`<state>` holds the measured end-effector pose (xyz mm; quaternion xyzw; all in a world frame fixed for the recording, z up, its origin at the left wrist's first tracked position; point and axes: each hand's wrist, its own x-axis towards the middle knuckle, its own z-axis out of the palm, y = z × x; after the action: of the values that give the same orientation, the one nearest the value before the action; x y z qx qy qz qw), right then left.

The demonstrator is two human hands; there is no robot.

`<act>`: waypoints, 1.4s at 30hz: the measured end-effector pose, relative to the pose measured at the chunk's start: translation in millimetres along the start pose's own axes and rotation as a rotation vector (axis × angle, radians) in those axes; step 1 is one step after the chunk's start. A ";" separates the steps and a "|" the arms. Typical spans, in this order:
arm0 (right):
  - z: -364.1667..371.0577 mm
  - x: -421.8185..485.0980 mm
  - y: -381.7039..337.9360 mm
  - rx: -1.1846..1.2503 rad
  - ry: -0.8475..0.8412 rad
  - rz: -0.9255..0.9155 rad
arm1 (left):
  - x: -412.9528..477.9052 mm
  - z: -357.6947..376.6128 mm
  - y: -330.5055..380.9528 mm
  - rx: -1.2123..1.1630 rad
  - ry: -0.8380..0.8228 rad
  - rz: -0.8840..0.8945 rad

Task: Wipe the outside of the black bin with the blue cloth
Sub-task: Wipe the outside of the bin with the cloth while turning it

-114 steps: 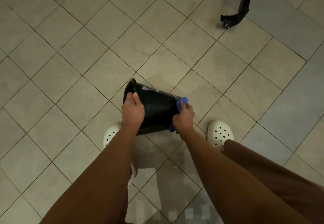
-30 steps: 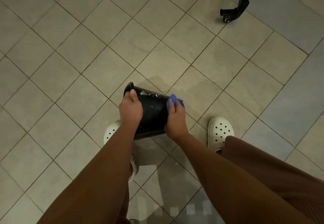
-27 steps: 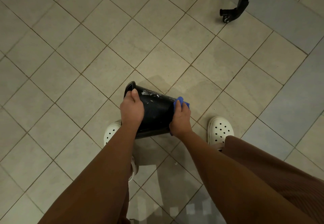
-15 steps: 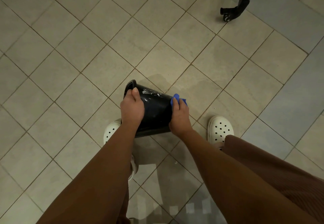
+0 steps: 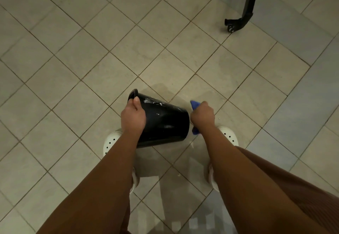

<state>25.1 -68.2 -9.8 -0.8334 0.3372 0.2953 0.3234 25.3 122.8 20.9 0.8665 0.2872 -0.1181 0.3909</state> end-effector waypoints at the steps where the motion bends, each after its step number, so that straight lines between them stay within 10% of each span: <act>1: -9.3 1.8 -8.7 -0.045 -0.019 -0.037 | 0.4 0.4 -0.5 -0.004 0.004 -0.010; 12: -57.8 -20.9 -18.1 0.754 -0.606 -0.051 | -0.1 -1.9 -0.9 -0.050 0.021 -0.054; 18: -36.1 -10.6 0.6 0.234 -0.465 0.075 | -0.8 -0.8 -0.1 -0.049 0.006 -0.059; 25: -27.1 -13.4 -11.4 0.782 -0.520 0.204 | -2.7 0.9 2.2 -0.045 0.016 -0.061; 32: 13.2 -13.6 8.0 0.040 -0.053 -0.192 | -3.7 2.3 2.5 -0.048 0.010 -0.048; 37: 40.1 -22.4 22.6 0.191 0.150 -0.327 | -3.7 1.7 1.5 -0.017 0.011 -0.012; 42: 33.6 -19.8 24.8 0.599 -0.002 -0.189 | -2.6 2.8 -0.1 -0.016 0.015 -0.028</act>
<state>-14.6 -50.0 -24.9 -0.7283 0.3298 0.1522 0.5811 23.2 119.7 20.1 0.8601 0.3032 -0.1149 0.3938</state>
